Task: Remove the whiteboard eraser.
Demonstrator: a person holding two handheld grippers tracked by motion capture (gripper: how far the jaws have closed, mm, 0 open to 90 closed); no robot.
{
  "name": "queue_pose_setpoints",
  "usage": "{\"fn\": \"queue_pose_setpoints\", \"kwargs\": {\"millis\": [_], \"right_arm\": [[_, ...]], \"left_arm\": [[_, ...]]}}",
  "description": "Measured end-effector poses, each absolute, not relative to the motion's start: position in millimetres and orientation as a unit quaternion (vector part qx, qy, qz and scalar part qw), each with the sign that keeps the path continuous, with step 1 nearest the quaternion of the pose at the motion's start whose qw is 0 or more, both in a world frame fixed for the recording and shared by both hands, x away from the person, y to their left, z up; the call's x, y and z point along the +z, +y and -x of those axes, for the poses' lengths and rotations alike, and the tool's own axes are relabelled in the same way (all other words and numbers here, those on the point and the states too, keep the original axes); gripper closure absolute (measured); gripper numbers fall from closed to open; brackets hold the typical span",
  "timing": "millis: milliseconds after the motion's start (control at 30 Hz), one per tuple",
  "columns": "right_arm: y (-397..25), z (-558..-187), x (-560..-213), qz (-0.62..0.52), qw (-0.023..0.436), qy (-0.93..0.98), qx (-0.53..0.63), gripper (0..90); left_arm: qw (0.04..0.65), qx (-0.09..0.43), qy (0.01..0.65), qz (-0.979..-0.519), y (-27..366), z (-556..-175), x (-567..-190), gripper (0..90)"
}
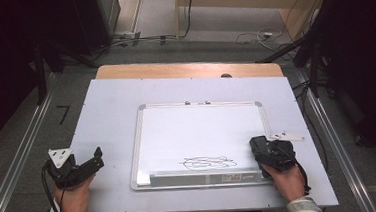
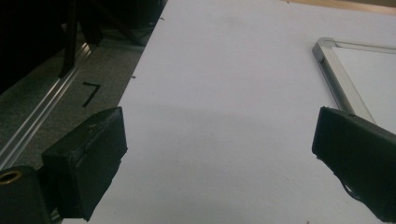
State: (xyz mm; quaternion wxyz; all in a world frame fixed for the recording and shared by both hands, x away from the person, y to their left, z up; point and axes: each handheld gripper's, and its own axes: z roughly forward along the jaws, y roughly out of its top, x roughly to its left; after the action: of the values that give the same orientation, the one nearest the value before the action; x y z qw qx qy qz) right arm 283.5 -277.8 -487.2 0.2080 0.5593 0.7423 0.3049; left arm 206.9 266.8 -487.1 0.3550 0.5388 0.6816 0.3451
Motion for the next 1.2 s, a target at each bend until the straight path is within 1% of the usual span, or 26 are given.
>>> {"fn": "queue_pose_setpoints", "kwargs": {"millis": [133,933,1200], "right_arm": [[-277.5,-283.1,-487.5,-0.553,0.213,0.746,0.305,36.9],[-280.4,-282.1,-485.6,-0.556,0.208,0.741,0.314,38.9],[-282.6,-276.8,-478.2,-0.553,0.218,0.733,0.331,38.9]], "left_arm": [[0.356,0.346,0.682,-0.537,267.1,-206.8,-487.2,3.5],[0.358,0.346,0.682,-0.537,267.1,-207.0,-487.0,3.8],[0.357,0.346,0.682,-0.537,267.3,-207.1,-487.0,3.8]]}}
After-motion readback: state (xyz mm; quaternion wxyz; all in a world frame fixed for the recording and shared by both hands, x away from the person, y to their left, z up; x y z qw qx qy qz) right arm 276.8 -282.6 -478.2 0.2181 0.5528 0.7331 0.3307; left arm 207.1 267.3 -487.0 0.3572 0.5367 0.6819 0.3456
